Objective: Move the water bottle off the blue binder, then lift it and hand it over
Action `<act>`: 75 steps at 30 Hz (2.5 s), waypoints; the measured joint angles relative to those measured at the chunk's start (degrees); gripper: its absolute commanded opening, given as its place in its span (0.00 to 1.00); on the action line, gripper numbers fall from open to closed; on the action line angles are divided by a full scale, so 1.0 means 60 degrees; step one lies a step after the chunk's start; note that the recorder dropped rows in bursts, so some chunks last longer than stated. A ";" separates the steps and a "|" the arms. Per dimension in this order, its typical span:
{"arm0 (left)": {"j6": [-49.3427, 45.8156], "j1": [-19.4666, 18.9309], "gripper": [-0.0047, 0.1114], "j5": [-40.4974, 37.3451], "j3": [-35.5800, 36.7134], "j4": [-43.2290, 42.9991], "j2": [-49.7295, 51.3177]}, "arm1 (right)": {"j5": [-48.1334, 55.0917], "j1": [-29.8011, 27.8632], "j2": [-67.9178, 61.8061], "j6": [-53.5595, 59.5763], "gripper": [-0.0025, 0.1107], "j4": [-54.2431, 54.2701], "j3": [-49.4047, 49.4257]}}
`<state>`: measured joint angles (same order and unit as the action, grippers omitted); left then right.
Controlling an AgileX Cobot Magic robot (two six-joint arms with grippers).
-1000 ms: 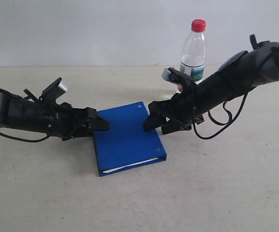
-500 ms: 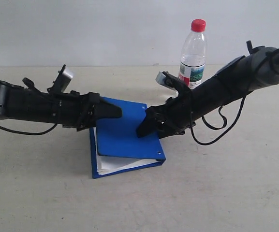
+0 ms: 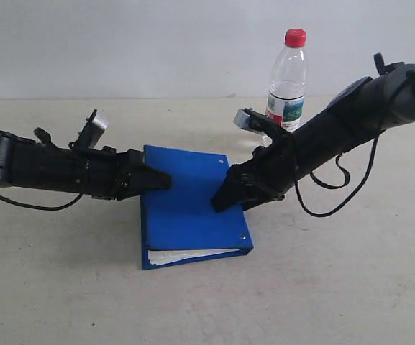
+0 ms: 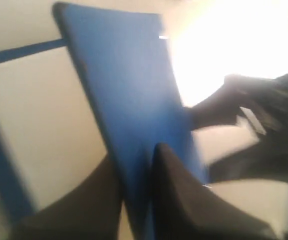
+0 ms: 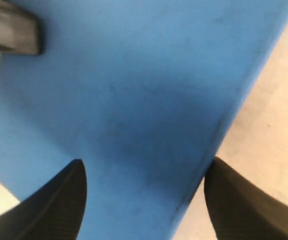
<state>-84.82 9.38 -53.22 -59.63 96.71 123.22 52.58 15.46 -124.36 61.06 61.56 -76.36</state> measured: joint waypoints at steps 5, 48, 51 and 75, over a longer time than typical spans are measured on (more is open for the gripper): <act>-0.0718 -0.0023 0.08 -0.2230 0.0003 -0.0236 0.0000 | 0.0974 -0.0913 0.0571 -0.0123 0.56 0.0207 -0.0015; -0.1233 0.0064 0.70 0.0475 0.0329 -0.0889 -0.0019 | 0.2828 -0.1007 -0.1648 0.3658 0.02 0.2795 -0.0033; -0.1227 0.0046 0.68 0.1087 0.0310 -0.0182 -0.0139 | 0.2906 -0.0992 -0.1631 0.3713 0.02 0.2644 -0.0033; -0.3295 -0.1469 0.08 0.4995 0.2140 0.0507 -0.5751 | 0.0721 0.0194 0.3722 0.3185 0.02 -0.0872 0.1546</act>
<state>-104.59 0.56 -23.25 -46.79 99.75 88.72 56.91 16.63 -102.03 80.17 56.33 -67.08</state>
